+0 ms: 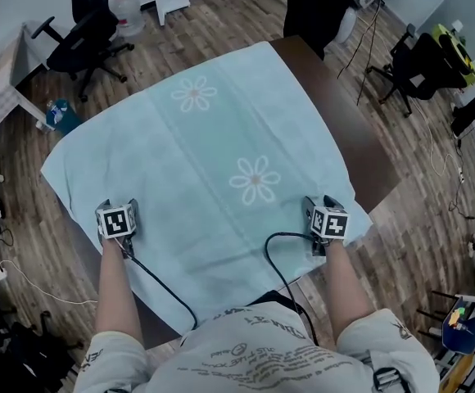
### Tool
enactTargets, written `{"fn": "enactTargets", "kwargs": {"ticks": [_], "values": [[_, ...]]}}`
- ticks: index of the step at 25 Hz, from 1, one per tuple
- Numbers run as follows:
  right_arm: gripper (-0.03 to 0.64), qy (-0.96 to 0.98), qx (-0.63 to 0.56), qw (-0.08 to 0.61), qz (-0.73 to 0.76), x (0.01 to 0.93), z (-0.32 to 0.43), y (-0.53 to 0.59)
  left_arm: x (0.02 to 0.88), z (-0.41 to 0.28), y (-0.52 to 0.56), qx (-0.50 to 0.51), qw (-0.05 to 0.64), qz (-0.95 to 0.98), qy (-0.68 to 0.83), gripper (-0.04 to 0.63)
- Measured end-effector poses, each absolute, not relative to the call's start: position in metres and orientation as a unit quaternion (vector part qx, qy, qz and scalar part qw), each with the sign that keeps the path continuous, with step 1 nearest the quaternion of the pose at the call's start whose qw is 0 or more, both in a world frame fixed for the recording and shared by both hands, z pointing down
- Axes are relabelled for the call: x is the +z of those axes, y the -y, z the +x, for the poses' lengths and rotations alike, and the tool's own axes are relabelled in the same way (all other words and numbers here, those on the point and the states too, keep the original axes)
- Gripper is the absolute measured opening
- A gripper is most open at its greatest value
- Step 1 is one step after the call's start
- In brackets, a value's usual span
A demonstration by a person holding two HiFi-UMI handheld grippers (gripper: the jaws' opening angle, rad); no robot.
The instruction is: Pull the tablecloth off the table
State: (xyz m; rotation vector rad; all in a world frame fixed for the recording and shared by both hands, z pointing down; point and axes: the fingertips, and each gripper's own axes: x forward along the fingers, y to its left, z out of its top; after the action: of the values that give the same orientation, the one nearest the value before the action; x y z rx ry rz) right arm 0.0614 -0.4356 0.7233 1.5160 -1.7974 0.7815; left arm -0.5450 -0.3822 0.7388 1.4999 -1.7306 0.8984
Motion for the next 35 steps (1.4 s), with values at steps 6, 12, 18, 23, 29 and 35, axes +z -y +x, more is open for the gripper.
{"fn": "enactTargets", "kwargs": {"ticks": [6, 12, 18, 23, 29, 35], "values": [[0.272, 0.683, 0.314, 0.335, 0.568, 0.739, 0.067, 0.437, 0.745, -0.544, 0.382, 0.279, 0.38, 0.591, 0.655, 0.348], [0.272, 0.677, 0.317, 0.337, 0.572, 0.741, 0.065, 0.438, 0.745, -0.536, 0.383, 0.277, 0.379, 0.61, 0.639, 0.269], [0.091, 0.69, 0.315, 0.365, 0.54, 0.741, 0.049, 0.431, 0.746, -0.493, 0.387, 0.33, 0.343, 0.627, 0.617, 0.014], [0.021, 0.698, 0.321, 0.368, 0.523, 0.74, 0.033, 0.424, 0.744, -0.43, 0.383, 0.32, 0.34, 0.693, 0.549, 0.012], [0.017, 0.747, 0.327, 0.347, 0.463, 0.731, -0.024, 0.395, 0.723, -0.379, 0.367, 0.247, 0.358, 0.736, 0.518, 0.011], [0.017, 0.81, 0.301, 0.31, 0.396, 0.693, -0.1, 0.372, 0.671, -0.327, 0.357, 0.166, 0.337, 0.789, 0.487, 0.011]]}}
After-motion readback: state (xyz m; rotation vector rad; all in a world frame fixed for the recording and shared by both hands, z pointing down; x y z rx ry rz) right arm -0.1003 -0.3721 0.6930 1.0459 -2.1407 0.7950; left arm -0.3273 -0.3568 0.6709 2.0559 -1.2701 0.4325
